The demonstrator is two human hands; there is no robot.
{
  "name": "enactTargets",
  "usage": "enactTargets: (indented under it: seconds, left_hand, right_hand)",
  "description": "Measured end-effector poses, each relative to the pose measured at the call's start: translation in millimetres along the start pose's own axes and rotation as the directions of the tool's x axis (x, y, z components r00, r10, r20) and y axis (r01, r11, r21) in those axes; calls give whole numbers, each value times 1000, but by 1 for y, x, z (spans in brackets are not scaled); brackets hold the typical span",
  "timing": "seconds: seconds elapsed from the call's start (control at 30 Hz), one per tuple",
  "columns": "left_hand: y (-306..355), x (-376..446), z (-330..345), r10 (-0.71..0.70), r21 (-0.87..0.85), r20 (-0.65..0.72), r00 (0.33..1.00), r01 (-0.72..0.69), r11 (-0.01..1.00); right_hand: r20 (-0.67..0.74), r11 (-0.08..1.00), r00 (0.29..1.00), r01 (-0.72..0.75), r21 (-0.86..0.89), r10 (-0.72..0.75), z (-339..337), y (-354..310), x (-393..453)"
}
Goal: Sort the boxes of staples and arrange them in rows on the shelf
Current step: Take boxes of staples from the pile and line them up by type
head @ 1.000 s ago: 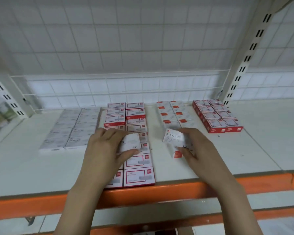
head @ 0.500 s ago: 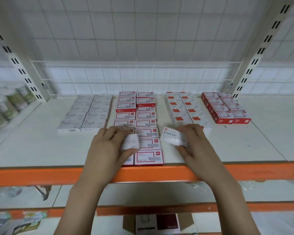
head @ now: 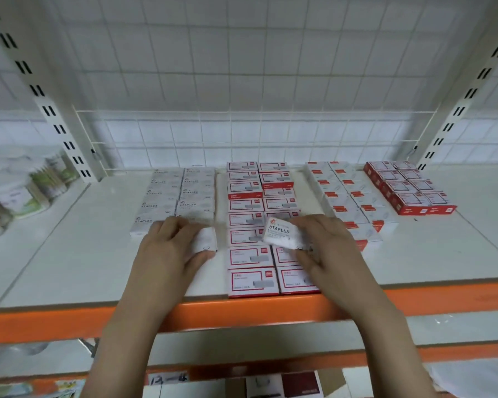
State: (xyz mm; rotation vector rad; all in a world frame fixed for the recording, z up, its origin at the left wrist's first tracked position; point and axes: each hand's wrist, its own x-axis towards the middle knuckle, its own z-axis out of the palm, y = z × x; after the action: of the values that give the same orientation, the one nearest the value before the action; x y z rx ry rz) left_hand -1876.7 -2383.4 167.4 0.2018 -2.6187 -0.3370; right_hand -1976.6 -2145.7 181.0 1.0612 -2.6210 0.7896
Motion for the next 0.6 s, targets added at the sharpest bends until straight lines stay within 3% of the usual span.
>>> enactTargets:
  seconds: [0.3,0.6]
  left_hand:
    - [-75,-7,-16,47,-41,14,999,-47,998]
    - [-93,-5,-1,102,-108,0,995,-101,989]
  right_hand:
    - [71,1000,997,-13,23,11,46,-66,25]
    - [138,998,989,-51,-40,56,64,-93,29]
